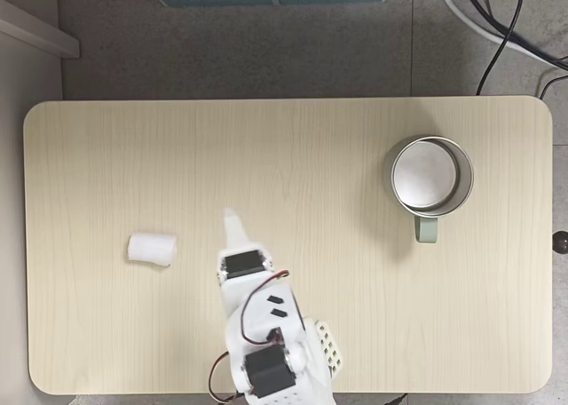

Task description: Grasp a dressing and put it in the cup.

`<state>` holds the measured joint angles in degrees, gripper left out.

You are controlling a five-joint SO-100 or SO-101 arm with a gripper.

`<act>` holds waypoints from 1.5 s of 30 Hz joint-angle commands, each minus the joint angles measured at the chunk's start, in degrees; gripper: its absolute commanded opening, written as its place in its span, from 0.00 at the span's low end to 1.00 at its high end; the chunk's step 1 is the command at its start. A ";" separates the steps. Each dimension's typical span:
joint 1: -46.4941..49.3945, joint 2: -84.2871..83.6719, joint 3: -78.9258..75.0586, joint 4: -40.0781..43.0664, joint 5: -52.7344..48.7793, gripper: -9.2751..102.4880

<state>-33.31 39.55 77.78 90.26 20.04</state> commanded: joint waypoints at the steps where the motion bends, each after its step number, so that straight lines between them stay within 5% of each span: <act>1: -4.57 -0.62 0.97 0.18 4.92 0.31; 6: -14.68 -1.93 -3.43 -2.02 10.63 0.33; 21: -22.41 15.56 -2.81 -6.33 22.41 0.38; 45: -31.11 49.13 -5.98 -20.74 21.97 0.38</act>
<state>-62.75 87.98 72.25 72.33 42.80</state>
